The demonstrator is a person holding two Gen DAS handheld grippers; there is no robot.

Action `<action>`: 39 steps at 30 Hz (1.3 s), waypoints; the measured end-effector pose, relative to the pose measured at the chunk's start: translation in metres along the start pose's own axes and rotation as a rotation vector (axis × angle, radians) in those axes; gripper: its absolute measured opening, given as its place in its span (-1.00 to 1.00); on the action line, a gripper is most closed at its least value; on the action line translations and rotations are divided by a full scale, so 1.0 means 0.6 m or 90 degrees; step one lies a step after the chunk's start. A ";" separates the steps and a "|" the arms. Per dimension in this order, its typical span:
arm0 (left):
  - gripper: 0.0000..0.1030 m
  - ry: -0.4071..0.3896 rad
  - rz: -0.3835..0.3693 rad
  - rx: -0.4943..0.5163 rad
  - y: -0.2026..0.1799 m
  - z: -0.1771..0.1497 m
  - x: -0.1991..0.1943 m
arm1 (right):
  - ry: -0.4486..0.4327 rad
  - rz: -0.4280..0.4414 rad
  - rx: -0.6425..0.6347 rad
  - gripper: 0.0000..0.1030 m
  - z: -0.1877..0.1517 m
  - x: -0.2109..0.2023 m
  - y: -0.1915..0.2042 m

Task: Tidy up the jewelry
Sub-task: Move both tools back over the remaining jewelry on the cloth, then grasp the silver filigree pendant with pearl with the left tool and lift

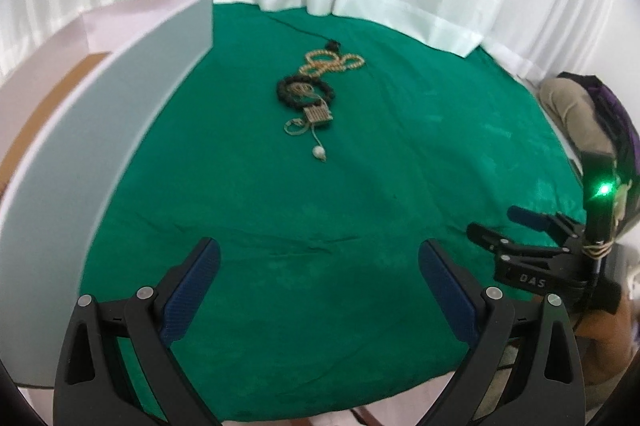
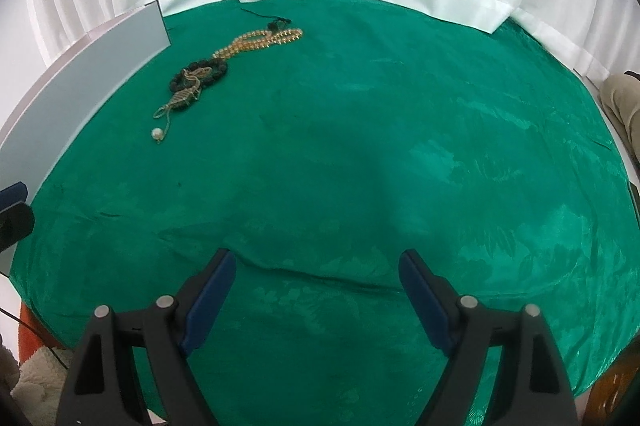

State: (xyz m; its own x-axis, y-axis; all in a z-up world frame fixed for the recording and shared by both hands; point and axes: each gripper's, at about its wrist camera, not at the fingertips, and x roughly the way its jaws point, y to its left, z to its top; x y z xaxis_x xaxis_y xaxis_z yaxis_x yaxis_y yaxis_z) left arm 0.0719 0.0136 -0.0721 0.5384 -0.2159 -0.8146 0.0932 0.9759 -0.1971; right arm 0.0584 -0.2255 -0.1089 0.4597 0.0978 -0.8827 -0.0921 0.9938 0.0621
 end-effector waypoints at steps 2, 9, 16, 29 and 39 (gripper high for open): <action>0.93 0.011 -0.010 -0.009 0.004 0.000 0.006 | 0.008 -0.003 0.000 0.66 -0.003 0.007 -0.002; 0.93 0.059 -0.015 -0.028 0.018 0.010 0.030 | 0.022 -0.001 0.004 0.66 -0.015 0.024 -0.004; 0.93 0.076 -0.014 -0.055 0.052 0.042 0.046 | 0.009 -0.003 -0.008 0.76 -0.024 0.026 -0.002; 0.81 0.057 -0.025 0.101 -0.033 0.178 0.164 | 0.009 -0.007 -0.010 0.79 -0.023 0.030 -0.001; -0.40 0.088 0.037 0.100 -0.020 0.194 0.256 | 0.005 -0.002 -0.013 0.80 -0.024 0.029 -0.002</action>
State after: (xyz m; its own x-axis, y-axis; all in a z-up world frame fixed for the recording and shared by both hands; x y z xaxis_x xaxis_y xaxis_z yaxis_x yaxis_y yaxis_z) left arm 0.2509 -0.0278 -0.1313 0.4278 -0.1513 -0.8911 0.2005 0.9772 -0.0696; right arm 0.0538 -0.2256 -0.1308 0.4525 0.0945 -0.8867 -0.1087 0.9928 0.0503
